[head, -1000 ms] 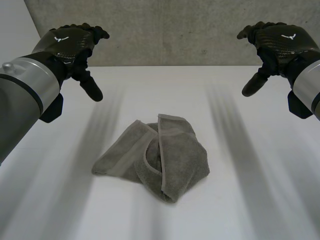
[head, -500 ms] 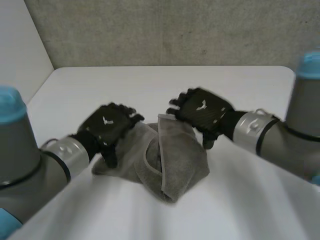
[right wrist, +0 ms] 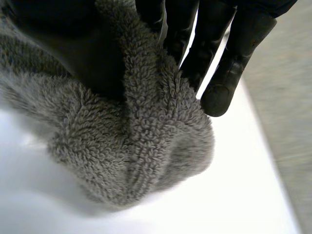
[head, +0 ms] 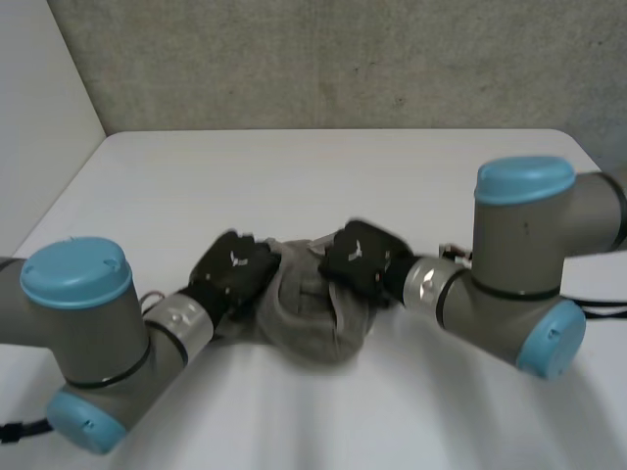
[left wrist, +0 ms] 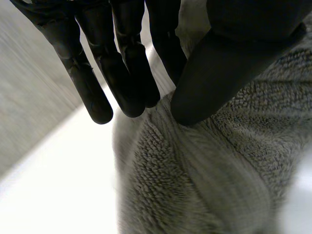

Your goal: Fold the laundry

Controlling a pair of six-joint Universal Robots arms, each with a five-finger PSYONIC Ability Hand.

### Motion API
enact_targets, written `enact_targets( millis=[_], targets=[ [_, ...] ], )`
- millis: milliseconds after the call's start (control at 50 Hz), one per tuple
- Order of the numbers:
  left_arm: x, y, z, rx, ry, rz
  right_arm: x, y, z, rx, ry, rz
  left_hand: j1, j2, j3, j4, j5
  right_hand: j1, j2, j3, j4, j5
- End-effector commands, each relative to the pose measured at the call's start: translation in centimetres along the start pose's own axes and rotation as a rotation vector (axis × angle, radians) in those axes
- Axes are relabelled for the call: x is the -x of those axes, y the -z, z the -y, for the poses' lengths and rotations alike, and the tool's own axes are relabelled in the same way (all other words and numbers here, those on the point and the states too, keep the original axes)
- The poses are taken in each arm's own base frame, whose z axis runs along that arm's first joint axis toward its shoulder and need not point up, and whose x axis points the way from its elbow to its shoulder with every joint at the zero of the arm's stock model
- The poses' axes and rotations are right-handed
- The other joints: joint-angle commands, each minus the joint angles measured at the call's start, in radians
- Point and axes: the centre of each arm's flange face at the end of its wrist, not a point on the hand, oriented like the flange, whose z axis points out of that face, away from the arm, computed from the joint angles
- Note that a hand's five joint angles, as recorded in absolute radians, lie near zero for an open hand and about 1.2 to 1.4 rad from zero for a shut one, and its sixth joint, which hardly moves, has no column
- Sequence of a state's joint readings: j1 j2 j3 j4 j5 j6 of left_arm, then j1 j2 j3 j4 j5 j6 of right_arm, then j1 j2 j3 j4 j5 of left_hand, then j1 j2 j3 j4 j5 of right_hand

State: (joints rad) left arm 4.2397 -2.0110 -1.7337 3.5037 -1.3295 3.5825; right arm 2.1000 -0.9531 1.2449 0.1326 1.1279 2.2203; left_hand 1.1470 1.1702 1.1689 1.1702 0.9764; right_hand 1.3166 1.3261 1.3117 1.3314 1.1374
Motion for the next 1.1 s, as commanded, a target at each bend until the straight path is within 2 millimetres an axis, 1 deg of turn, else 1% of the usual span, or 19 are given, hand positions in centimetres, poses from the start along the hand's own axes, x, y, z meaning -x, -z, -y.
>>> enact_targets(
  millis=[20, 40, 80, 100, 140, 220, 320, 360, 380, 420, 460, 480, 520, 620, 700, 760, 800, 860, 1100],
  targets=[
    [3.8, -1.6, 8.7, -0.290, -0.050, 0.154, -8.8, 1.2, 5.6, -0.205, -0.080, -0.362, 0.249, 0.226, 0.227, 0.226, 0.245, 0.080, 0.070, 0.085, 0.065, 0.084],
    [5.5, -1.3, 11.3, -0.360, -0.029, 0.230, -8.9, 1.2, 5.7, -0.206, -0.080, -0.363, 0.249, 0.226, 0.227, 0.226, 0.245, 0.080, 0.070, 0.085, 0.065, 0.084],
    [7.4, -0.9, 13.6, -0.421, 0.013, 0.321, -12.9, 3.4, 8.6, -0.365, -0.185, -0.570, 0.249, 0.226, 0.227, 0.226, 0.245, 0.080, 0.070, 0.085, 0.065, 0.084],
    [7.4, -0.9, 13.6, -0.421, 0.014, 0.322, -13.0, 3.4, 8.6, -0.366, -0.186, -0.571, 0.249, 0.226, 0.227, 0.226, 0.245, 0.080, 0.070, 0.085, 0.065, 0.084],
    [10.8, 0.5, 17.2, -0.538, 0.144, 0.499, -15.2, 5.8, 10.7, -0.516, -0.287, -0.710, 0.249, 0.226, 0.227, 0.226, 0.245, 0.080, 0.070, 0.085, 0.065, 0.084],
    [12.8, 1.6, 17.7, -0.577, 0.265, 0.597, -15.0, 6.7, 10.8, -0.556, -0.352, -0.726, 0.249, 0.226, 0.227, 0.226, 0.245, 0.080, 0.070, 0.085, 0.065, 0.084],
    [11.6, 1.9, 14.7, -0.501, 0.344, 0.553, -11.9, 6.1, 8.7, -0.410, -0.388, -0.604, 0.249, 0.226, 0.227, 0.226, 0.245, 0.080, 0.070, 0.085, 0.065, 0.084],
    [9.4, 1.8, 10.9, -0.379, 0.346, 0.476, -8.4, 5.4, 6.8, -0.260, -0.399, -0.440, 0.249, 0.226, 0.227, 0.226, 0.245, 0.080, 0.070, 0.085, 0.065, 0.084],
    [9.3, 1.8, 10.8, -0.379, 0.346, 0.475, -8.3, 5.4, 6.7, -0.259, -0.399, -0.439, 0.249, 0.226, 0.227, 0.226, 0.245, 0.080, 0.070, 0.085, 0.065, 0.084],
    [6.6, 2.2, 6.7, -0.245, 0.350, 0.375, -6.3, 5.2, 5.6, -0.178, -0.396, -0.345, 0.249, 0.226, 0.227, 0.226, 0.245, 0.080, 0.070, 0.085, 0.065, 0.084],
    [5.3, 2.5, 4.9, -0.182, 0.355, 0.327, -1.8, 4.8, 2.7, 0.020, -0.368, -0.150, 0.249, 0.226, 0.227, 0.226, 0.245, 0.080, 0.070, 0.085, 0.065, 0.084],
    [5.3, 2.6, 4.9, -0.181, 0.355, 0.327, -1.8, 4.8, 2.7, 0.021, -0.368, -0.149, 0.249, 0.226, 0.227, 0.226, 0.245, 0.080, 0.070, 0.085, 0.065, 0.084],
    [3.0, 3.7, 2.0, -0.074, 0.368, 0.250, 2.0, 5.8, 0.8, 0.202, -0.297, 0.039, 0.249, 0.226, 0.227, 0.226, 0.245, 0.080, 0.070, 0.085, 0.065, 0.084],
    [1.9, 5.6, -1.0, 0.090, 0.388, 0.219, 4.5, 7.9, -0.2, 0.332, -0.239, 0.205, 0.249, 0.226, 0.227, 0.226, 0.245, 0.080, 0.070, 0.085, 0.065, 0.084],
    [2.1, 6.6, -1.9, 0.192, 0.395, 0.220, 4.3, 8.3, 0.0, 0.322, -0.242, 0.186, 0.165, 0.141, 0.143, 0.141, 0.161, 0.080, 0.070, 0.085, 0.065, 0.084],
    [2.3, 7.4, -1.9, 0.262, 0.383, 0.212, 3.8, 8.7, 0.3, 0.299, -0.236, 0.150, -0.226, -0.249, -0.248, -0.249, -0.230, 0.080, 0.070, 0.085, 0.065, 0.084],
    [2.7, 7.8, -1.0, 0.272, 0.336, 0.206, 3.7, 8.9, 0.3, 0.288, -0.231, 0.133, -0.726, -0.749, -0.748, -0.749, -0.730, 0.080, 0.070, 0.085, 0.065, 0.084],
    [3.3, 7.7, 0.0, 0.241, 0.286, 0.211, 3.9, 8.9, 0.2, 0.286, -0.231, 0.131, -0.930, -0.953, -0.952, -0.953, -0.934, 0.080, 0.070, 0.085, 0.065, 0.084],
    [5.1, 4.4, 3.4, 0.048, 0.211, 0.208, 6.4, 9.5, -1.4, 0.296, -0.236, 0.135, -0.884, -0.907, -0.905, -0.907, -0.888, 0.080, 0.070, 0.085, 0.065, 0.084]
  ],
)
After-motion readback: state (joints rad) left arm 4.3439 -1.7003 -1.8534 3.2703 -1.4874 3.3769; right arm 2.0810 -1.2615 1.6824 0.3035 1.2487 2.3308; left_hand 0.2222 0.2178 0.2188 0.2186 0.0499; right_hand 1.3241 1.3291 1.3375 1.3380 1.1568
